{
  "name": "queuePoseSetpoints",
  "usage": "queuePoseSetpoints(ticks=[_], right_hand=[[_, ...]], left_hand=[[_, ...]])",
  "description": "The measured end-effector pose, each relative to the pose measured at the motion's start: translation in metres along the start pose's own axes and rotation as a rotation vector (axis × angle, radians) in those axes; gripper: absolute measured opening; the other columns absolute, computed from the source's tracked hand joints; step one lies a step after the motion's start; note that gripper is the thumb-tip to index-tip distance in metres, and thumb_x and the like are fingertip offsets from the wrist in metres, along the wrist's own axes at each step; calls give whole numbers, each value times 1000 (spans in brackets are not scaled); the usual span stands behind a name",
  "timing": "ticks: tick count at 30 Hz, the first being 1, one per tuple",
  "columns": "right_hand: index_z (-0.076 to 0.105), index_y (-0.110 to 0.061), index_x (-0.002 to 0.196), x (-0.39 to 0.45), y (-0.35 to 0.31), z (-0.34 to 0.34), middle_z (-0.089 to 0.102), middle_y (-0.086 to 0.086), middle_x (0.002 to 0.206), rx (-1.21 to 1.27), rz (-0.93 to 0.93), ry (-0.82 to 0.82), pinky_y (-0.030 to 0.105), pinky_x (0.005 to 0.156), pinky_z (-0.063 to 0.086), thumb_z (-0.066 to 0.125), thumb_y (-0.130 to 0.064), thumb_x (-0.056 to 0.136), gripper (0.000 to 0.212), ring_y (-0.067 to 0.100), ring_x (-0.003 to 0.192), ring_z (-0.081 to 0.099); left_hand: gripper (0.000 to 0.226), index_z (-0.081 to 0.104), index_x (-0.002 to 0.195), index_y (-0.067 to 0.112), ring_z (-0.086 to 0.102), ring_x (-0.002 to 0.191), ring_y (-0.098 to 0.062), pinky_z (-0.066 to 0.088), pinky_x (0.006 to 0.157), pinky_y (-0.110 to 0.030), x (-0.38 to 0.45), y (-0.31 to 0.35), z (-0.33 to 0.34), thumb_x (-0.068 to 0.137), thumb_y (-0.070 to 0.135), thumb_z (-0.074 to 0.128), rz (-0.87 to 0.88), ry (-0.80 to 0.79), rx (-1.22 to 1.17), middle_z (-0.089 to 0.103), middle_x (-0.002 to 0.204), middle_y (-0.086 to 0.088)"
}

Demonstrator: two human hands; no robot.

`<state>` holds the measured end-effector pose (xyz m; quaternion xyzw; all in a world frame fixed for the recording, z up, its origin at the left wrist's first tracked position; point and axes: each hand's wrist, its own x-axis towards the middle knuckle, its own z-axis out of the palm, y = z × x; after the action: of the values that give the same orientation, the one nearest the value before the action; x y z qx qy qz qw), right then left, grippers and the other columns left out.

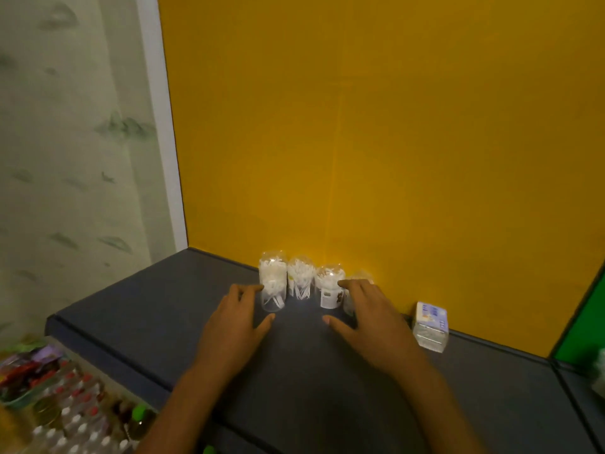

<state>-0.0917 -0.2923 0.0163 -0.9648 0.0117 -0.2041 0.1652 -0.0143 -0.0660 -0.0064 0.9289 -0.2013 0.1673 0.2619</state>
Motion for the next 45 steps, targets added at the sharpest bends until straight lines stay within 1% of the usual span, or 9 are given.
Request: queuePoseSetpoints(ticks=[5,16,20,25,30,35,39,41,45], right_hand=[[35,-32,141,18,-16,38,41,-11,140,24,57,-22,26,99,42,57,-62,86,66,9,125,43],[39,-35,132,27,-5,64,44,-15,129,49,101,-18,21,92,43,56,-62,86,56,4,116,46],[39,-39,128,27,-1,61,45,-19,124,69,100,36,24,91,47,56,-61,86,51,1,111,47],[42,-38,126,28,3,54,46,-21,123,104,98,152,17,91,43,59,-50,90,42,-5,110,44],[48,-28,122,29,10,44,47,-14,119,87,117,373,19,88,41,63,-33,91,36,2,110,46],[44,-30,137,29,29,47,41,-2,131,43,279,413,29,95,40,67,-33,88,55,16,123,42],[33,-41,146,28,35,56,31,-1,143,27,305,262,22,97,30,66,-37,88,66,15,132,34],[33,-42,145,29,37,59,30,-2,145,62,303,263,19,98,30,68,-34,88,67,14,132,35],[41,-36,135,29,37,59,39,-6,136,157,297,331,-4,85,26,72,-25,84,61,-9,110,40]], left_hand=[[67,33,141,24,48,121,-20,47,96,-35,32,-29,30,85,45,63,-52,-95,-158,39,138,-2],[81,36,138,20,49,119,-20,47,95,-36,75,-35,74,73,53,73,-146,-78,-366,46,135,-3],[76,41,134,19,50,121,-22,40,88,-26,81,-24,74,72,44,78,-185,-54,-486,52,135,-3],[66,41,119,17,58,100,-16,43,70,-11,82,-20,69,68,23,84,-206,-61,-766,56,117,-5],[46,51,109,21,66,89,4,52,67,-13,74,-13,59,75,3,76,-140,-140,-1133,64,103,11],[37,58,110,29,68,96,-7,56,78,-21,67,-8,56,81,11,71,-113,-261,-1250,70,109,3],[34,58,105,34,67,91,1,55,73,-17,68,-7,55,83,11,69,-134,-282,-1269,68,106,7],[33,57,104,34,67,90,0,55,71,-16,69,-8,56,83,12,68,-146,-286,-1270,67,106,7],[32,57,104,35,66,89,0,55,68,-15,69,-7,56,84,12,68,-154,-286,-1280,67,104,9]])
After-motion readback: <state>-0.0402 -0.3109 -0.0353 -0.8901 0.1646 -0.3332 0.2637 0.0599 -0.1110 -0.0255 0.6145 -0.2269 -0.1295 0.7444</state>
